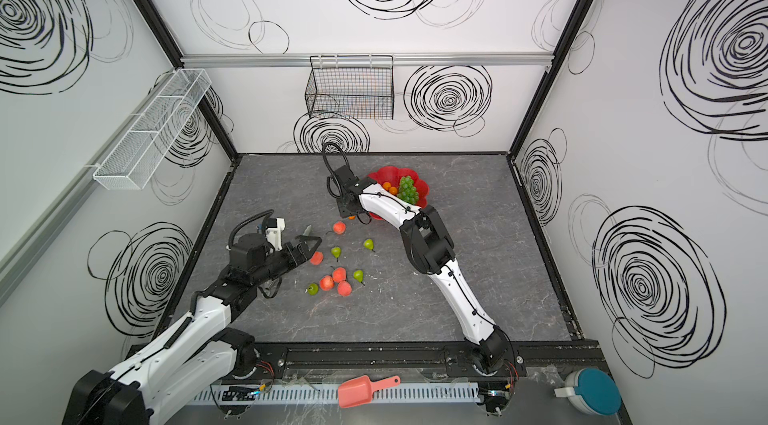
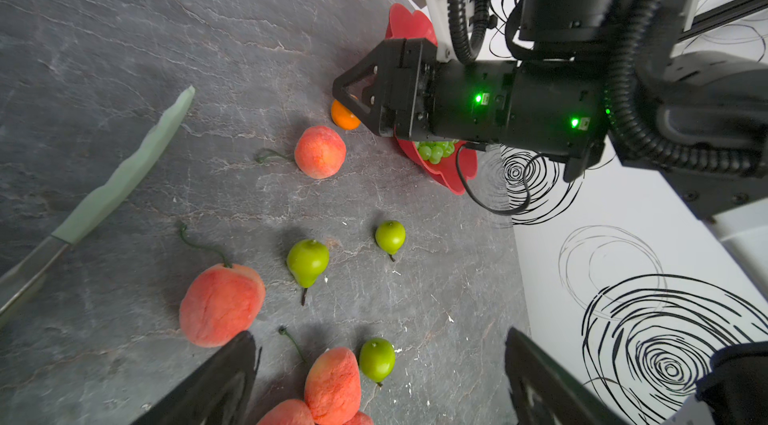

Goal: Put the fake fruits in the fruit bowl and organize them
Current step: 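Lower the right gripper onto the loose orange kumquat and close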

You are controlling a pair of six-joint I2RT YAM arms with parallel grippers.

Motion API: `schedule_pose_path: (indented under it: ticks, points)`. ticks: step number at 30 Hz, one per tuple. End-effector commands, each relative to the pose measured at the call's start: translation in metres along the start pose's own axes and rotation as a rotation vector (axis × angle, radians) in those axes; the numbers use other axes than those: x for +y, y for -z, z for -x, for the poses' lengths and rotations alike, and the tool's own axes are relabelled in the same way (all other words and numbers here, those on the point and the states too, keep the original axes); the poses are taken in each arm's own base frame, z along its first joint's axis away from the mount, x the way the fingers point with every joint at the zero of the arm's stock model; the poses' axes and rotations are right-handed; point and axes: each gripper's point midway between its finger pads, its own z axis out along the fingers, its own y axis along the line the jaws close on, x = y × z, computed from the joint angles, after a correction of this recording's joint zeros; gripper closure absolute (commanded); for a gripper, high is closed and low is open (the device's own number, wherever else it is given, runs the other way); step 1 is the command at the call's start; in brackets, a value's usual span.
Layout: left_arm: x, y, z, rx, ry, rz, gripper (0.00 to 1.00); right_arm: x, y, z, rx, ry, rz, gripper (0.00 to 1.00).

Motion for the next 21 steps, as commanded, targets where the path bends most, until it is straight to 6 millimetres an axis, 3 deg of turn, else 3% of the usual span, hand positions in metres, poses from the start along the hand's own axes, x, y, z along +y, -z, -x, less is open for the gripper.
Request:
schedule_pose_path:
  ticks: [1, 21]
  points:
    - [-0.019, 0.003, 0.018, -0.054, -0.041, -0.055, 0.04, 0.004, 0.000, 0.009, -0.025, 0.023, 0.020, 0.49]
    - [-0.018, 0.003, 0.018, -0.057, -0.040, -0.056, 0.04, -0.003, -0.013, -0.009, 0.040, 0.021, -0.010, 0.55]
